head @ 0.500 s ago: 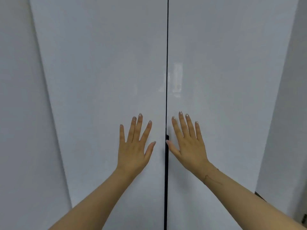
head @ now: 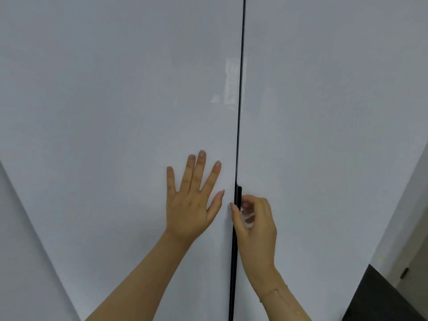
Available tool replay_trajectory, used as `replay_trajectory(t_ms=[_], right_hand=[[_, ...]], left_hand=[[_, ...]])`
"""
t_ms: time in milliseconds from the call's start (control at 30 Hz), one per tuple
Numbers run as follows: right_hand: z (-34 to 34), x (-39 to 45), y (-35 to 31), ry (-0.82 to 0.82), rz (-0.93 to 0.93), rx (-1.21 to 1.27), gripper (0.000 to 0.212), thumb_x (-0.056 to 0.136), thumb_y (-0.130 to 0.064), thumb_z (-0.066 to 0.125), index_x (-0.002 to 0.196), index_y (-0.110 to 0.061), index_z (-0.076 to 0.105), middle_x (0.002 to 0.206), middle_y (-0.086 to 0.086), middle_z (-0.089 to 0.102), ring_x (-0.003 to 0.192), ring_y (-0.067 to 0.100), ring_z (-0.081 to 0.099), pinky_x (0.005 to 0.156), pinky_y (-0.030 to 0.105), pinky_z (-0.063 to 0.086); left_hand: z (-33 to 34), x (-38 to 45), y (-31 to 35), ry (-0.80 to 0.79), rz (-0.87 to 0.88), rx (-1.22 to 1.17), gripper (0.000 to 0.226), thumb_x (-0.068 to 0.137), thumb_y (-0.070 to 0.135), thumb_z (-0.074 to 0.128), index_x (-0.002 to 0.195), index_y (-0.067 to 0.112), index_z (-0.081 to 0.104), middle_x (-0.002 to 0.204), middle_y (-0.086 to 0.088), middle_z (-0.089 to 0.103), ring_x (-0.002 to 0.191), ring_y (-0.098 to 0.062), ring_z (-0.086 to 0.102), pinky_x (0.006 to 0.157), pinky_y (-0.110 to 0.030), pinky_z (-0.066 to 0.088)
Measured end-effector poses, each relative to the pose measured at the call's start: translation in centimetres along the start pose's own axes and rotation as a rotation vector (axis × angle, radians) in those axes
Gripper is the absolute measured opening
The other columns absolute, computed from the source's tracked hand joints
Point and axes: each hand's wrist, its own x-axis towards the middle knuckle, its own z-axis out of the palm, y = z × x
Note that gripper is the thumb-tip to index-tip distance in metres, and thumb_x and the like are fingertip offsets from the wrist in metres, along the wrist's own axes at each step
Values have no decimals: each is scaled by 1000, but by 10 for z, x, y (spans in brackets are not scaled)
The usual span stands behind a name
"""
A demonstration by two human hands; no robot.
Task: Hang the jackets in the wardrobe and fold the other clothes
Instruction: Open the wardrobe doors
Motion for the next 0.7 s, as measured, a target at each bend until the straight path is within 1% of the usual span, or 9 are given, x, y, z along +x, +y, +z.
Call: replay_trajectory(t_ms=[67, 133, 200, 267, 367, 433, 500, 600, 700], right_hand=[[3, -3, -6, -14, 125, 70, 12, 93, -32, 64, 97, -40, 56, 92, -23, 60, 84, 4, 60, 70, 10, 45], [2, -3, -10, 0, 158, 50, 12, 95, -31, 61, 94, -41, 56, 89, -23, 61, 82, 1, 61, 70, 10, 46], [-2, -2, -15, -18, 165, 26, 16, 96, -28, 59, 93, -42, 54, 86, -19, 62, 82, -1, 60, 71, 9, 46], [-9, -4, -19, -50, 152, -21, 16, 97, -25, 58, 92, -40, 54, 88, -18, 62, 83, -2, 59, 70, 9, 44], [-22, -12, -26, -78, 138, -87, 9, 98, -24, 57, 96, -32, 55, 88, -19, 60, 83, -4, 57, 69, 8, 43], [-34, -20, -31, -85, 135, -119, 5, 97, -25, 57, 97, -30, 56, 87, -19, 59, 84, -4, 56, 68, 7, 42], [-48, -31, -39, -83, 132, -150, 3, 97, -27, 57, 97, -30, 56, 86, -18, 60, 85, -4, 56, 68, 7, 42], [-76, -52, -53, -58, 129, -162, 9, 96, -27, 59, 93, -35, 54, 83, -20, 59, 86, -6, 56, 69, 2, 41], [-111, -71, -67, -74, 130, -163, 16, 94, -29, 61, 90, -42, 52, 82, -22, 59, 87, -7, 57, 69, 2, 42]], left_hand=[[-6, 1, 1, -33, -18, -52, 60, 102, 43, 40, 156, 22, 22, 163, -8, 10, 151, -25, 11, 120, -55, 3], [-16, 4, 1, -108, -44, -149, 60, 101, 35, 41, 156, 23, 21, 164, -8, 7, 152, -25, 8, 120, -54, 0], [-31, 5, 0, -182, -53, -274, 62, 97, 25, 44, 155, 23, 23, 165, -7, 5, 152, -24, 4, 121, -53, -1], [-48, -2, -1, -223, -72, -421, 59, 94, 18, 42, 153, 22, 32, 164, -8, 9, 152, -24, 4, 121, -53, 3], [-73, -26, 2, -274, -170, -601, 53, 94, 15, 43, 147, 19, 41, 163, -8, 17, 152, -21, 10, 121, -52, 11], [-86, -42, 6, -326, -211, -616, 52, 95, 15, 45, 147, 19, 43, 162, -7, 19, 151, -21, 12, 121, -52, 12], [-98, -56, 11, -388, -224, -611, 52, 96, 19, 43, 148, 19, 40, 162, -6, 18, 151, -21, 12, 121, -51, 12], [-115, -68, 27, -478, -236, -622, 54, 98, 27, 37, 151, 21, 31, 162, -5, 16, 151, -23, 14, 121, -51, 12], [-132, -73, 52, -516, -206, -574, 55, 100, 33, 33, 153, 21, 27, 162, -8, 16, 150, -26, 15, 121, -52, 12]])
